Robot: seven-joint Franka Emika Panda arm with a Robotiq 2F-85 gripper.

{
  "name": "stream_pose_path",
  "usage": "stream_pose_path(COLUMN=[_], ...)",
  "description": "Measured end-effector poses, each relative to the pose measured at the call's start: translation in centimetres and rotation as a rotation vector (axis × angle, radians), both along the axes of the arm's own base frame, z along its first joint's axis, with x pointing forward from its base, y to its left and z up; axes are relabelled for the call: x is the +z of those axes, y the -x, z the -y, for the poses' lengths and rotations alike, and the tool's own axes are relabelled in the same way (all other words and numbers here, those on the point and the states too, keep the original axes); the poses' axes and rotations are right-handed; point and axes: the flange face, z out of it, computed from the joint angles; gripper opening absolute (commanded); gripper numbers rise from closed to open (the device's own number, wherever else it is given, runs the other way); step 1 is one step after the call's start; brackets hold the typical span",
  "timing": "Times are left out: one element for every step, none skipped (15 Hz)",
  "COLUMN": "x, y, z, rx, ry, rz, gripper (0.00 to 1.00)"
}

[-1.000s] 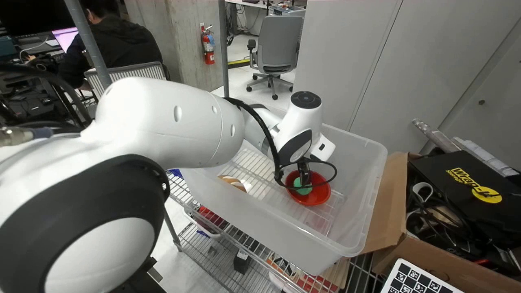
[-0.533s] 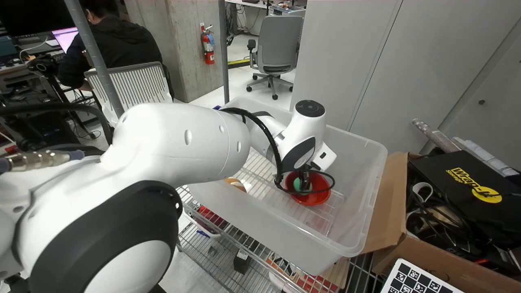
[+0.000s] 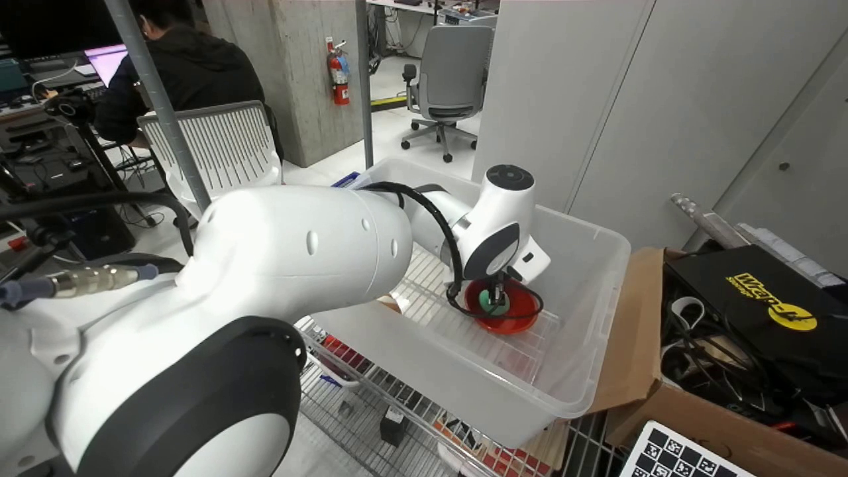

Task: Pick up the pee plush toy from the bowl and put it in the box

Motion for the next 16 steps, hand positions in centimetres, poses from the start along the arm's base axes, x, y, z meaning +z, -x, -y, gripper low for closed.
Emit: stream_pose_path(x=[0.1, 0.2, 0.3, 0.4, 0.6, 0.9, 1.5, 2.4, 3.6, 4.9, 6.4, 7.8, 8.9, 9.6, 9.8, 9.5], y=[0.0, 0.0, 0.1, 0.1, 0.2, 0.2, 0.1, -0.1, -0.3, -0.6, -0.9, -1.1, -1.1, -1.1, -0.9, -0.6], z=[0.1, 0.3, 0.3, 0.2, 0.0, -0.4, -1.1, -1.9, -2.9, -4.1, -5.4, -6.9, -8.3, -9.7, -10.9, -11.9], rx=[-0.011, -0.022, -0.033, -0.044, -0.052, -0.054, -0.048, -0.036, -0.021, -0.005, 0.015, 0.034, 0.053, 0.070, 0.083, 0.094], ry=[0.000, 0.000, -0.001, -0.004, -0.007, -0.009, -0.008, -0.005, 0.001, 0.006, 0.013, 0.018, 0.022, 0.027, 0.028, 0.027], rz=[-0.007, -0.018, -0.030, -0.045, -0.061, -0.078, -0.086, -0.087, -0.082, -0.069, -0.054, -0.041, -0.034, -0.034, -0.040, -0.051], gripper=[0.04, 0.01, 0.00, 0.03, 0.03, 0.03, 0.03, 0.03, 0.03, 0.03, 0.03, 0.03, 0.03, 0.03, 0.03, 0.03])
